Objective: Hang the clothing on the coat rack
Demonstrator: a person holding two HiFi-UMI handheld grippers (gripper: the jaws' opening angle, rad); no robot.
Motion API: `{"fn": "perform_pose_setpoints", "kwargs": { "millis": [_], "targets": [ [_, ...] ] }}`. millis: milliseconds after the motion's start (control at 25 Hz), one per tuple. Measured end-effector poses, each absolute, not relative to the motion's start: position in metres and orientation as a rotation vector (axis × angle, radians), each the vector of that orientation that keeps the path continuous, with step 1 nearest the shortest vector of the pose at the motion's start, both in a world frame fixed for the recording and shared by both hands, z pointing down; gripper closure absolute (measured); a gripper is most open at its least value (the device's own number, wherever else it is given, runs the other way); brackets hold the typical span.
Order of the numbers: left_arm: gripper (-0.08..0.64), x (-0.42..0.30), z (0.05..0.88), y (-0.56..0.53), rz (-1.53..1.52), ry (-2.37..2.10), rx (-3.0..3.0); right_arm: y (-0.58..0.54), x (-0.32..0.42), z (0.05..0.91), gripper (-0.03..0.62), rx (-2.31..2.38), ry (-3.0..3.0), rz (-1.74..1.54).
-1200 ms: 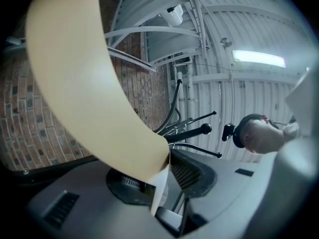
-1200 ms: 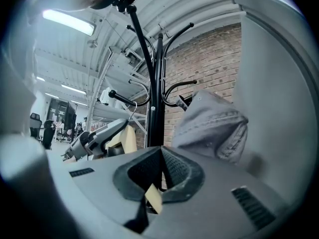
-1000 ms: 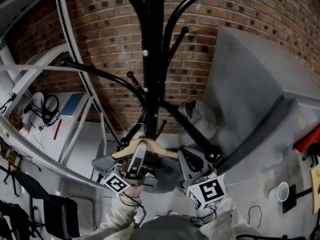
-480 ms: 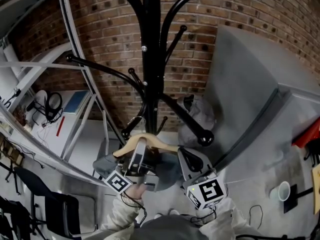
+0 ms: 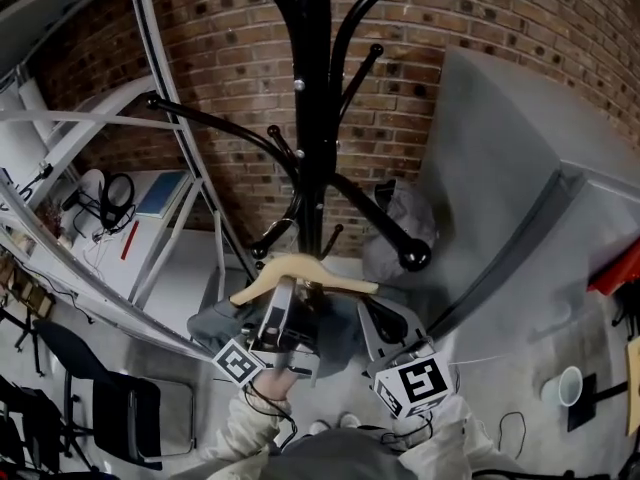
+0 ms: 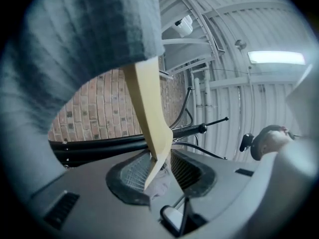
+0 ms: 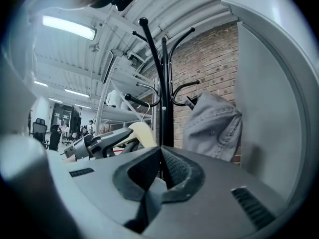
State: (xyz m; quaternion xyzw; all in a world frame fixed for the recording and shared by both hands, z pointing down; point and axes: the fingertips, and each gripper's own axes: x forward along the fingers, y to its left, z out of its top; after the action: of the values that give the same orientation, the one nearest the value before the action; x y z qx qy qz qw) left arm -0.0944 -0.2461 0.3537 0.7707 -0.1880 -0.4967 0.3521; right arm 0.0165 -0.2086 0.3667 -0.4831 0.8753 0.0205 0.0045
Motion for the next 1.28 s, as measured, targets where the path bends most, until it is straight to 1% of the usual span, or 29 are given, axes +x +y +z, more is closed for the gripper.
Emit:
{"fn": "perform_pose_setpoints", "kwargs": {
  "millis": [160, 320, 640, 1280],
  "targets": [
    [0.440, -0.087, 0.364, -0.228, -1.240, -0.481, 2.026, -0.205, 0.011, 0.369, 0.569, -1.484, 2.754, 0.049],
    [0.440, -0.083, 0.363, -0.211, -1.145, -0.559, 2.204, -0.202, 0.004, 0.371, 0.569, -1.462, 2.763, 0.033],
    [0.442, -0.104, 0.376, -0.190, -0.987, -0.791, 2.371, -0.198, -0.015, 0.377, 0.569, -1.398, 2.793, 0.002],
    [0.503, -0.139, 0.393, -0.176, -0.728, -1.189, 2.539, -0.194, -0.038, 0.384, 0.569, -1.329, 2.828, -0.022]
  ]
}}
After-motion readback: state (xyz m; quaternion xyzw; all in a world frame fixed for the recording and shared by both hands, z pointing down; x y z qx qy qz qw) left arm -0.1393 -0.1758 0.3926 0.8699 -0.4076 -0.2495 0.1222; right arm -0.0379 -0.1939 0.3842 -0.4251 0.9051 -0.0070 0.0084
